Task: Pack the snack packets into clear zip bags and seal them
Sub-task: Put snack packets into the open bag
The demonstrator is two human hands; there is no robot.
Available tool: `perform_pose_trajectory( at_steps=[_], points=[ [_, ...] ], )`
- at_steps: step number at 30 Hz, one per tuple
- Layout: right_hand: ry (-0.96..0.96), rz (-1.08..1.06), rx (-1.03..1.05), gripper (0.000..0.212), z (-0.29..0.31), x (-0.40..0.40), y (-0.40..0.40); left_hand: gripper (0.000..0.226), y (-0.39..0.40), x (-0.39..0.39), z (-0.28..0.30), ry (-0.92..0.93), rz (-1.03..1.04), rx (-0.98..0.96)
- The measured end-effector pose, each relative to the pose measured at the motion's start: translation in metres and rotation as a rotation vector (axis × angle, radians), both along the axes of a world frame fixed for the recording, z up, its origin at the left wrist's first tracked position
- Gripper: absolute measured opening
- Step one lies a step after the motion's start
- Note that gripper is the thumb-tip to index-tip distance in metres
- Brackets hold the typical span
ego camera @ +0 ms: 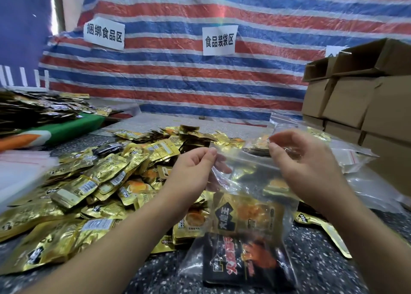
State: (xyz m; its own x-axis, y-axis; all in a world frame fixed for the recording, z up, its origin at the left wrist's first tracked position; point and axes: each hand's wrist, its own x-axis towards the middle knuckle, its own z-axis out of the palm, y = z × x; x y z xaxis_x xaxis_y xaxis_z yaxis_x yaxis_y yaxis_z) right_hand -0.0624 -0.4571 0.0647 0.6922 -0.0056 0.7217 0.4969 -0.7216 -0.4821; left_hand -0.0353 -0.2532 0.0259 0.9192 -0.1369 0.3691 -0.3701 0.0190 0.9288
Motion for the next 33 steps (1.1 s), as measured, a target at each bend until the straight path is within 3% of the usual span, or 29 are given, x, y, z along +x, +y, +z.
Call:
perform_pose_trajectory(
  at_steps=[4,9,15,33],
  points=[
    [0.118,0.071,-0.28,0.024,0.024,0.004,0.031,0.032,0.001,0.0,0.002,-0.025,-0.004,0.006],
    [0.401,0.124,-0.508,0.023,0.038,0.013,0.056,0.032,0.0,-0.002,0.001,-0.048,0.0,0.019],
    [0.508,0.161,-0.428,0.019,0.039,0.026,0.052,0.022,0.001,0.003,-0.001,-0.07,0.151,-0.003],
    [0.59,0.265,-0.455,0.021,0.045,0.041,0.052,0.023,0.001,0.006,-0.003,-0.066,0.153,0.026]
  ],
)
